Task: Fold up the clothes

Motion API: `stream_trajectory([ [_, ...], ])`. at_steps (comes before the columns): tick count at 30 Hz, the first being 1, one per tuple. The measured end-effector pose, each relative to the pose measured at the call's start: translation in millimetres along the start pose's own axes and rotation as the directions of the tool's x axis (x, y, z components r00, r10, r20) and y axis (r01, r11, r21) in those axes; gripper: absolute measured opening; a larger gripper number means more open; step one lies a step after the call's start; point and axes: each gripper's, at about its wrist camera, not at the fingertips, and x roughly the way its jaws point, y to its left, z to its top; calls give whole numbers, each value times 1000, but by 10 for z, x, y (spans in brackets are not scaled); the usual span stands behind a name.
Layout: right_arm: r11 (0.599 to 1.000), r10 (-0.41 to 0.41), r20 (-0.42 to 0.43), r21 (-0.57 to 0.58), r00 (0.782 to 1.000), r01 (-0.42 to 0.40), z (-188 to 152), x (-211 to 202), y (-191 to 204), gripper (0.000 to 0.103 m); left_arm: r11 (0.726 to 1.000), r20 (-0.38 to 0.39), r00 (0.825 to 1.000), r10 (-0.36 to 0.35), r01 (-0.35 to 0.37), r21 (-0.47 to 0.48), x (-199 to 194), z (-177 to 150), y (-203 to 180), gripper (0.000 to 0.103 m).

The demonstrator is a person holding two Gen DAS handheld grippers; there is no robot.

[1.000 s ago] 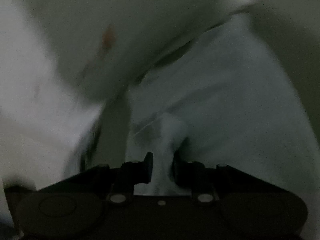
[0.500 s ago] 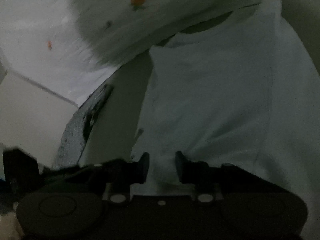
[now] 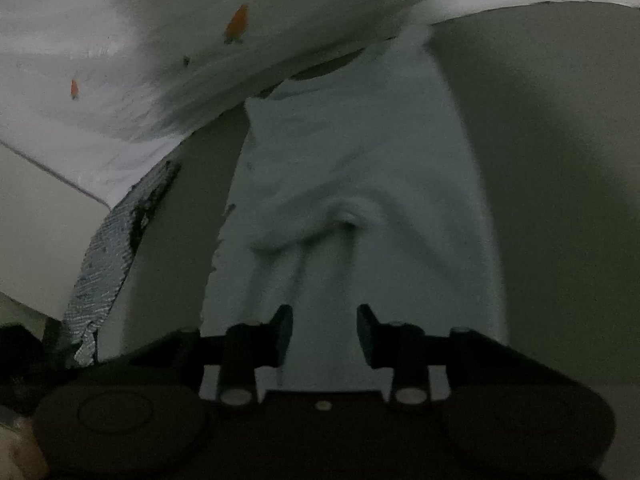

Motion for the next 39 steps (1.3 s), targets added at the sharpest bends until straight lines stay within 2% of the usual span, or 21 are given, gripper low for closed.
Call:
stream_trajectory([
  [2, 999, -11, 24, 50, 1000, 9, -190, -215, -153, 43, 1000, 11, 1000, -8, 8, 1, -105, -214, 11, 62],
  [9, 986, -86, 30, 149, 996, 80, -893, -677, -648, 45, 997, 18, 998, -64, 65, -35, -442, -819, 102, 62],
  [14, 966, -11, 25, 259, 1000, 4, -1341, -809, -891, 44, 991, 9, 993, -119, 120, -62, -622, -1137, 165, 61],
  [19, 943, 82, 18, 322, 996, -84, -1590, -878, -990, 44, 977, -22, 981, -192, 190, -95, -719, -1390, 237, 58],
  [21, 926, 142, 7, 351, 990, -136, -1708, -894, -1046, 43, 972, -35, 976, -214, 209, -103, -748, -1475, 258, 50],
  [24, 890, 253, -17, 397, 967, -226, -1914, -907, -1133, 42, 970, -81, 970, -228, 220, -101, -778, -1584, 305, 22],
  [26, 868, 289, -11, 425, 957, -257, -2042, -933, -1180, 40, 967, -86, 968, -236, 225, -117, -818, -1645, 382, 18],
  [29, 840, 316, 3, 464, 949, -281, -2196, -984, -1239, 32, 953, -101, 956, -276, 258, -161, -841, -1695, 480, 17],
  [32, 856, 289, -5, 449, 957, -256, -2229, -1028, -1203, 28, 964, -141, 958, -249, 232, -130, -811, -1719, 463, 19],
  [37, 920, 205, -38, 349, 978, -179, -2177, -1078, -1002, 27, 954, -121, 955, -272, 251, -166, -797, -1731, 524, 17],
  [38, 924, 202, -41, 339, 979, -176, -2171, -1089, -984, 22, 951, -117, 954, -277, 254, -175, -798, -1734, 529, 15],
  [39, 921, 211, -38, 342, 977, -185, -2164, -1099, -978, 7, 948, -113, 953, -282, 259, -184, -801, -1737, 536, 9],
])
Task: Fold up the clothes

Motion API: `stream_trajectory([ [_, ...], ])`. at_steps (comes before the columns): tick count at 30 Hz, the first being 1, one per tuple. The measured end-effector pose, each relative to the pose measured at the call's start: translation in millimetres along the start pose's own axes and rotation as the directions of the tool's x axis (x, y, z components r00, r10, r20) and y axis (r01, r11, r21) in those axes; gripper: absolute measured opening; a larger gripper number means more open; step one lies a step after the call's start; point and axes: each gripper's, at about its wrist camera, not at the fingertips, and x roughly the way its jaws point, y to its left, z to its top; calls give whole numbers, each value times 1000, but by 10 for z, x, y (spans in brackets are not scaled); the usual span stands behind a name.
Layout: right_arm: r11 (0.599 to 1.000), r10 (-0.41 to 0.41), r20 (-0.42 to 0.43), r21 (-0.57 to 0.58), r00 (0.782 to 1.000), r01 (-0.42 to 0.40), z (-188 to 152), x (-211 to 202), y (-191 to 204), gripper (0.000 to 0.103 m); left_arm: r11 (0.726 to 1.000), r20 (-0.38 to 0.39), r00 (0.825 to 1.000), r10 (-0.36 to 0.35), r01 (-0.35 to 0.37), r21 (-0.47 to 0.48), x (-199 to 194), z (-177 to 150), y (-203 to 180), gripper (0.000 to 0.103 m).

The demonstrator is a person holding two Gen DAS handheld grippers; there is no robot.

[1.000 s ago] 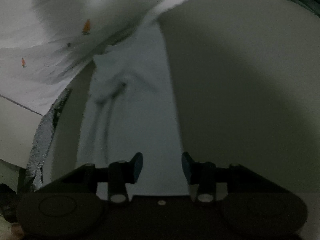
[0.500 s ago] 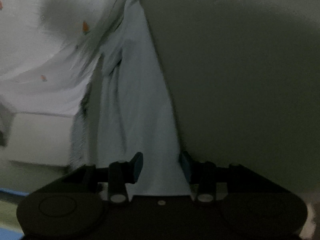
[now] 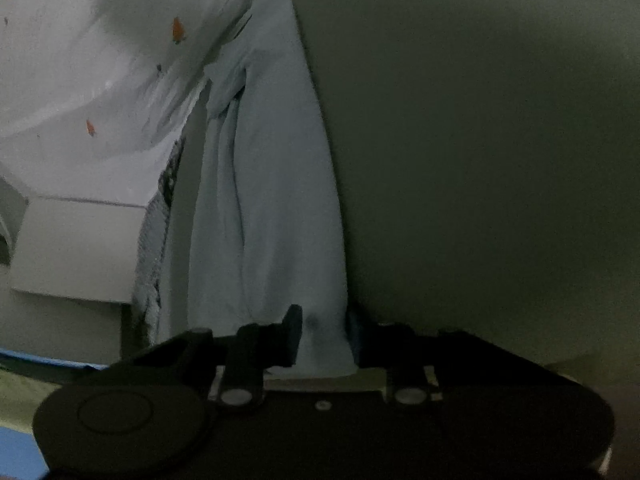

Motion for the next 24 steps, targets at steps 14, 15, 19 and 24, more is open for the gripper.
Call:
stream_trajectory([
  [14, 908, 381, 248, 80, 890, -411, 414, -322, 382, 6, 959, 274, 933, -235, 268, -91, -553, 442, -340, 7],
  [15, 902, 388, 259, 89, 885, -422, 454, -303, 386, 6, 957, 291, 926, -241, 277, -89, -551, 490, -378, 7],
  [19, 902, 381, 297, 91, 876, -423, 608, -281, 418, 6, 959, 328, 914, -239, 274, -67, -505, 686, -510, 7],
  [24, 902, 376, 319, 89, 870, -422, 908, -189, 455, 6, 963, 355, 904, -236, 267, -40, -443, 971, -603, 7],
])
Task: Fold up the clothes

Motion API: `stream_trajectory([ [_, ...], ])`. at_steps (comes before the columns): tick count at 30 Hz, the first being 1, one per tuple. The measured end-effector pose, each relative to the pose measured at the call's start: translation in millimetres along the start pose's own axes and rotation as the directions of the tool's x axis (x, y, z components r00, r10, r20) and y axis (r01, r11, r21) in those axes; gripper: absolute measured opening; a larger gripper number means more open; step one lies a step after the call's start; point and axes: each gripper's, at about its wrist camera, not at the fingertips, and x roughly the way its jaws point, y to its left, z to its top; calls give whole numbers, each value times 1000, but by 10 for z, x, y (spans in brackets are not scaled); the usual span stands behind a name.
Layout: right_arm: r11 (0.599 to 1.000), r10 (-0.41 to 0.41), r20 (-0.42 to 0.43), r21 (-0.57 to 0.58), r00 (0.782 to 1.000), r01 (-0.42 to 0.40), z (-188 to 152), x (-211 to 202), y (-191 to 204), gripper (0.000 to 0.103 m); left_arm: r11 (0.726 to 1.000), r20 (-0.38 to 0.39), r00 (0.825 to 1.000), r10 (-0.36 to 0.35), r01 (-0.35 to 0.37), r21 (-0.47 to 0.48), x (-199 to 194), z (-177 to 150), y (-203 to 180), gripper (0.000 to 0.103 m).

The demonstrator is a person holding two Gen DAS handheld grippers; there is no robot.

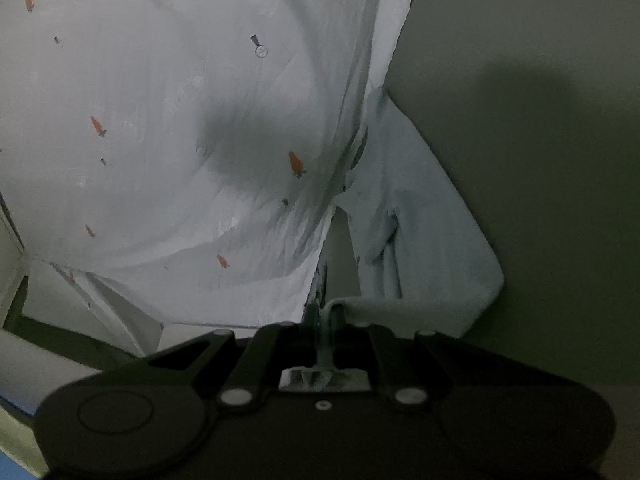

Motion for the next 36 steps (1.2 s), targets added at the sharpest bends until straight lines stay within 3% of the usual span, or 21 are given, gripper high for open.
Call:
stream_trajectory([
  [11, 997, -42, 32, 72, 999, 39, 629, 678, -135, 6, 999, -24, 999, 40, -41, -16, 795, 665, 20, 7],
  [20, 971, -202, 15, 135, 979, 198, 1171, 1430, -393, 7, 990, -126, 986, 108, -118, -73, 1817, 1189, 354, 7],
  [24, 939, -278, 13, 216, 960, 269, 1331, 1623, -608, 16, 982, -136, 981, 141, -156, -107, 2085, 1395, 531, 12],
  [27, 940, -275, 78, 229, 958, 251, 1368, 1606, -635, 35, 990, -49, 992, 121, -124, -65, 1987, 1507, 521, 25],
  [29, 946, -268, 123, 221, 955, 237, 1366, 1547, -596, 38, 992, -14, 992, 123, -124, -18, 1908, 1578, 477, 30],
  [33, 942, -335, 116, 69, 935, 328, 1297, 1534, -388, 39, 975, -47, 984, 169, -160, 157, 1841, 1557, 331, 47],
  [36, 890, -436, 71, -115, 897, 441, 1180, 1644, -217, 47, 941, -124, 973, 197, -152, 302, 1919, 1424, 170, 62],
])
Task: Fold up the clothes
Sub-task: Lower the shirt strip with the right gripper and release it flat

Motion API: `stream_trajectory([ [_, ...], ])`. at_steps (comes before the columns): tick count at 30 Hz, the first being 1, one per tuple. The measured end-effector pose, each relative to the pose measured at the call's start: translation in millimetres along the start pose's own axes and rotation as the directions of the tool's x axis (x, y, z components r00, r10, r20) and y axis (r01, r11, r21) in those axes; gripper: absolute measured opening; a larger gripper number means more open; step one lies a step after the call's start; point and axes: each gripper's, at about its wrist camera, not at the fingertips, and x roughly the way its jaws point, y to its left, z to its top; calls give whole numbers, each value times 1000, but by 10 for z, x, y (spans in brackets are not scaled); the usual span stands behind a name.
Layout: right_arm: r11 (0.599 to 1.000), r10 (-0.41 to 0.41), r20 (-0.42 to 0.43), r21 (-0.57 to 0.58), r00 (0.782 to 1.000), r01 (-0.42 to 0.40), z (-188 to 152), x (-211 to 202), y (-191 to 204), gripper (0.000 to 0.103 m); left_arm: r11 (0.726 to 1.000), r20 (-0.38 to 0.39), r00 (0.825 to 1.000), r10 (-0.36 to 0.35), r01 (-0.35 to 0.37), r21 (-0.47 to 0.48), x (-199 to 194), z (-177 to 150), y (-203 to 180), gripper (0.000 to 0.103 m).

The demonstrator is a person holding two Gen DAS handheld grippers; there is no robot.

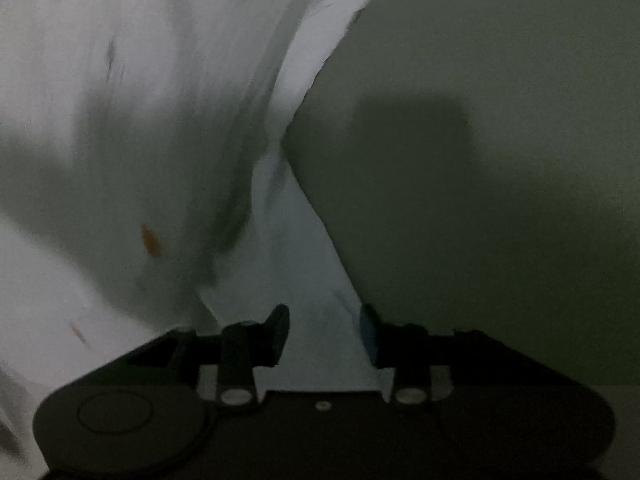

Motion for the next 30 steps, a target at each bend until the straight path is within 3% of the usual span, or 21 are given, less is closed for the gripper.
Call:
stream_trajectory([
  [3, 988, -68, -57, -141, 996, 59, -100, 112, 139, 47, 993, -60, 998, 15, -8, 115, 141, -103, -209, 64],
  [6, 955, -135, -80, -276, 988, 108, -176, 243, 287, 47, 982, -83, 994, 77, -61, 179, 330, -230, -309, 64],
  [8, 923, -173, -77, -359, 982, 135, -190, 282, 405, 46, 965, -44, 984, 173, -161, 207, 414, -265, -330, 63],
  [10, 883, -228, -54, -433, 972, 183, -189, 336, 505, 45, 959, -4, 975, 221, -217, 185, 476, -223, -308, 60],
  [12, 858, -254, -36, -469, 966, 209, -157, 394, 542, 44, 965, 9, 977, 213, -212, 155, 500, -161, -267, 58],
  [15, 838, -271, -16, -496, 962, 228, -97, 467, 564, 44, 946, 4, 968, 251, -246, 212, 601, -72, -324, 55],
  [23, 855, -272, -10, -461, 962, 237, -110, 433, 542, 47, 911, 1, 942, 336, -325, 252, 731, -41, -450, 56],
  [26, 890, -256, -35, -399, 966, 221, -108, 385, 503, 55, 907, -7, 937, 350, -337, 254, 740, -40, -462, 56],
  [30, 932, -235, -52, -295, 971, 210, -156, 166, 336, 56, 911, -21, 931, 364, -351, 218, 755, 2, -462, 56],
])
